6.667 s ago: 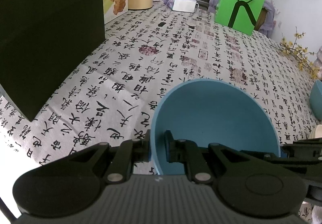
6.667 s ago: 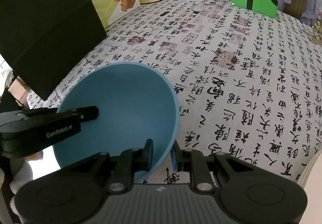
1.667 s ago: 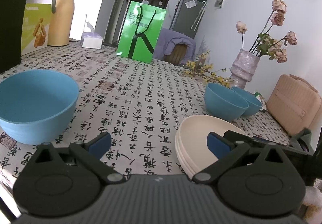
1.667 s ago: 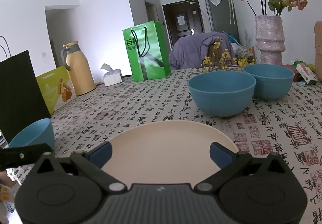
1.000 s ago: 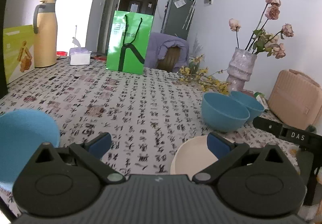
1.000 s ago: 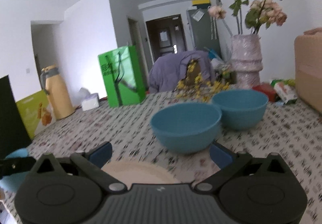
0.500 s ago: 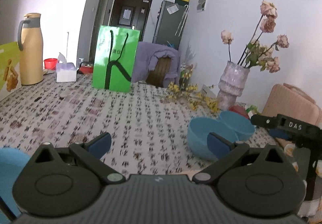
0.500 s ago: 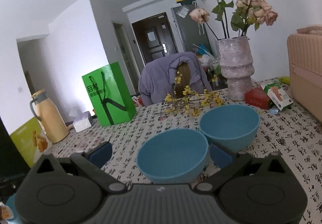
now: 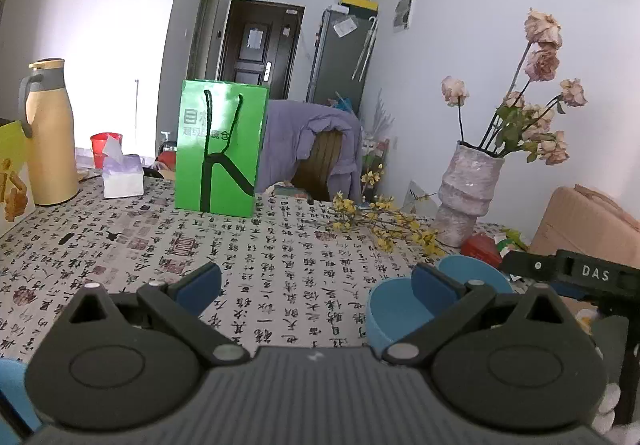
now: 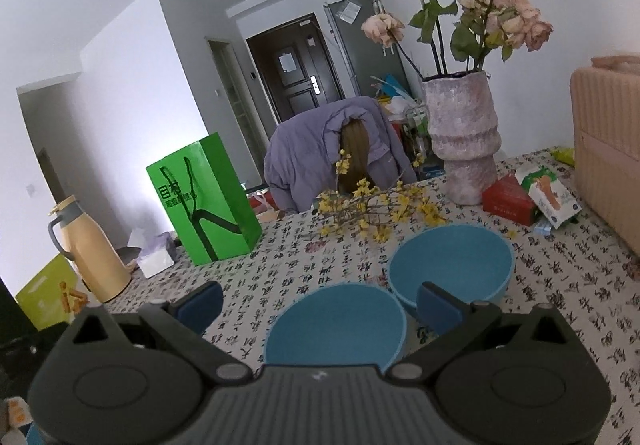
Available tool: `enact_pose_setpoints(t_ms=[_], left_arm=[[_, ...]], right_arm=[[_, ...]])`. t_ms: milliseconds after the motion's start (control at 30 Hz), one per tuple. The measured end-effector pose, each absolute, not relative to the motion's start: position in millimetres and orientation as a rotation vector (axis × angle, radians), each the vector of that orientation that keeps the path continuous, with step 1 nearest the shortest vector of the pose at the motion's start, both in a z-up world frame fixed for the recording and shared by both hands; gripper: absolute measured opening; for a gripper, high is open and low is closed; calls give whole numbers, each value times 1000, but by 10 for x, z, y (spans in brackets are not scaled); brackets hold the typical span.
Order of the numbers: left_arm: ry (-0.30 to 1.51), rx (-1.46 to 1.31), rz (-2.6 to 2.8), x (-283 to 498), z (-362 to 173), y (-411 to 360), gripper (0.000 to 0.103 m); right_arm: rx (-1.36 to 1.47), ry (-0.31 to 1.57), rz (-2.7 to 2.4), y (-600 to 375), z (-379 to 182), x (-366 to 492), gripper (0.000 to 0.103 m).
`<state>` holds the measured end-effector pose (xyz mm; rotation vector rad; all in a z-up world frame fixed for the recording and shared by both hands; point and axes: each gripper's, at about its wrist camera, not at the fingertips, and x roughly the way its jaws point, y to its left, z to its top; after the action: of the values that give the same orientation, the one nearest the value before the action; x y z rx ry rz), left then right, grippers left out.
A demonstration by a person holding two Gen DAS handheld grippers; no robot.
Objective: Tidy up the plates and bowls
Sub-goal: 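Move both open grippers forward to the rim of a blue bowl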
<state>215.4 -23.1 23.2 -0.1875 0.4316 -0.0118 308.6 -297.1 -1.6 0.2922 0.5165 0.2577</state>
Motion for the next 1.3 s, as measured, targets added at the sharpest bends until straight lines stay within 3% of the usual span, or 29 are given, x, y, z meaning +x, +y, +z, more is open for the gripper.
enact_pose_setpoints(t_ms=[533, 1300], left_arm=[[505, -181, 89, 2778, 268, -183, 103], [642, -205, 56, 3289, -56, -293, 103]], right_arm=[[191, 466, 260, -2801, 146, 3348, 103], [248, 619, 192, -2952, -442, 3734, 103]])
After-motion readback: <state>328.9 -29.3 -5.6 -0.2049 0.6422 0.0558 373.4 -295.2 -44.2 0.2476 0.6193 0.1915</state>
